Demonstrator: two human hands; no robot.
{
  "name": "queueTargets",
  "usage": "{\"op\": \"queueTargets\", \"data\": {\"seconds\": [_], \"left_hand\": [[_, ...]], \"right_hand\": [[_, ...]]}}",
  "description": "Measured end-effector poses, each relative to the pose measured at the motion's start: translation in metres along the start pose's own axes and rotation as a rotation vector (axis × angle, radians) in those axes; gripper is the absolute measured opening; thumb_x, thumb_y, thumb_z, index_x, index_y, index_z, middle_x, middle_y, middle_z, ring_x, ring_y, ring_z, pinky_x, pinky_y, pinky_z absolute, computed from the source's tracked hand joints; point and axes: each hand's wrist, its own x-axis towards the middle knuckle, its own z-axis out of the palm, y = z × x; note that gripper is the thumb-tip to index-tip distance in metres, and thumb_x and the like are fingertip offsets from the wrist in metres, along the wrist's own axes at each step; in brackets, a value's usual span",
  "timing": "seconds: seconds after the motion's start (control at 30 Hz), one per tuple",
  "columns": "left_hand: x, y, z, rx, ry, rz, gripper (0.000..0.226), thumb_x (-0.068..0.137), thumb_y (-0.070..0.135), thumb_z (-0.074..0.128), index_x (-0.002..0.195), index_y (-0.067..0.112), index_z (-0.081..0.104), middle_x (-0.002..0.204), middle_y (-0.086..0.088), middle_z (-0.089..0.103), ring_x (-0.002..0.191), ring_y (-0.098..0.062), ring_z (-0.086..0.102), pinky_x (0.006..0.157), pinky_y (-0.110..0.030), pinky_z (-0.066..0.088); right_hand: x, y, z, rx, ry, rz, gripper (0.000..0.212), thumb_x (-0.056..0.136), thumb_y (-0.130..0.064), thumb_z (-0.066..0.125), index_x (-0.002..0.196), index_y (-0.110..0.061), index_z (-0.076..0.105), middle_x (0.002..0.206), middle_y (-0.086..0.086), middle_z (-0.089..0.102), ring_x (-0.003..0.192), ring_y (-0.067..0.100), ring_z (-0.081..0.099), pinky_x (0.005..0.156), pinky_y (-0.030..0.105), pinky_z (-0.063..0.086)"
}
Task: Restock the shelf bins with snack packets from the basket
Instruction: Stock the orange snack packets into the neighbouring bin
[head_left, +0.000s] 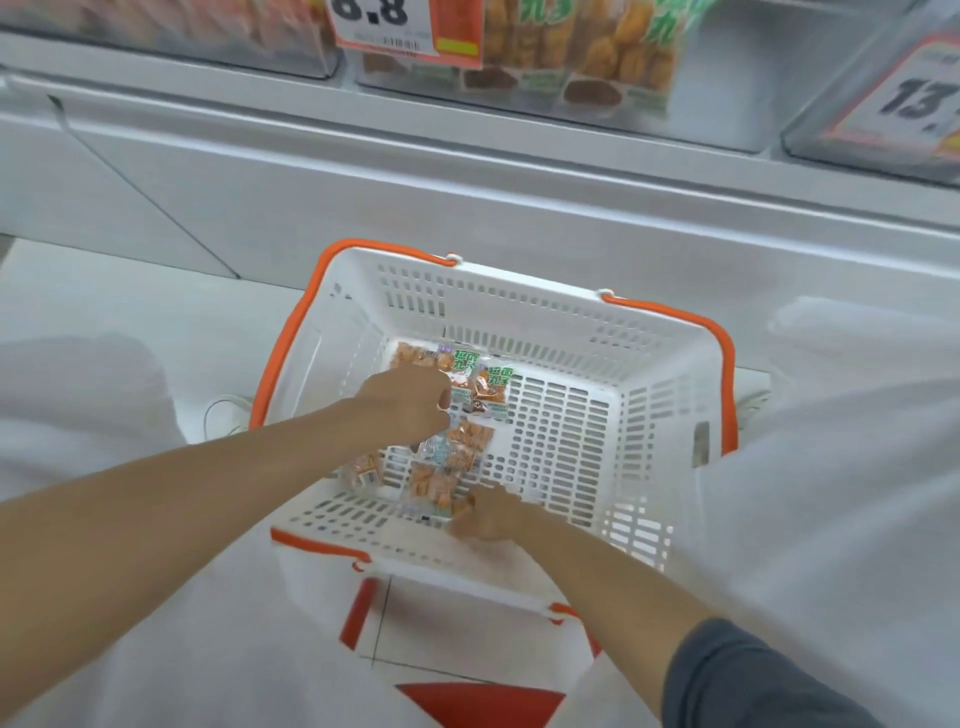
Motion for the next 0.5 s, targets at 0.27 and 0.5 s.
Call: {"op": "queueTargets", "data": {"seconds": [0.27,0.5], "left_hand": [[-0.002,0.014,-0.019,-0.065,0.043,0.021,0.017,0.091,0.021,0.053,0.1,0.013,0.065,0.106,-0.002,0.066,0.076,-0.016,0.061,0.065,-0.029,0.05],[-0.003,0.023,-0.042,-0.226,-0.061,0.078,0.026,0.095,0.014,0.045,0.115,0.016,0.061,0.114,-0.011,0.05,0.093,-0.024,0.051,0.084,-0.034,0.046]], "right_hand": [[-0.033,0.003,-0.031,0.04,0.049,-0.038,0.04,0.097,-0.047,0.051,0.111,-0.01,0.06,0.103,0.009,0.061,0.072,0.016,0.052,0.076,0.034,0.046],[-0.127,-0.015,-0.112,0.767,-0.253,0.005,0.049,0.08,-0.053,0.065,0.114,-0.02,0.052,0.094,0.007,0.056,0.08,0.018,0.053,0.074,0.029,0.047]]}}
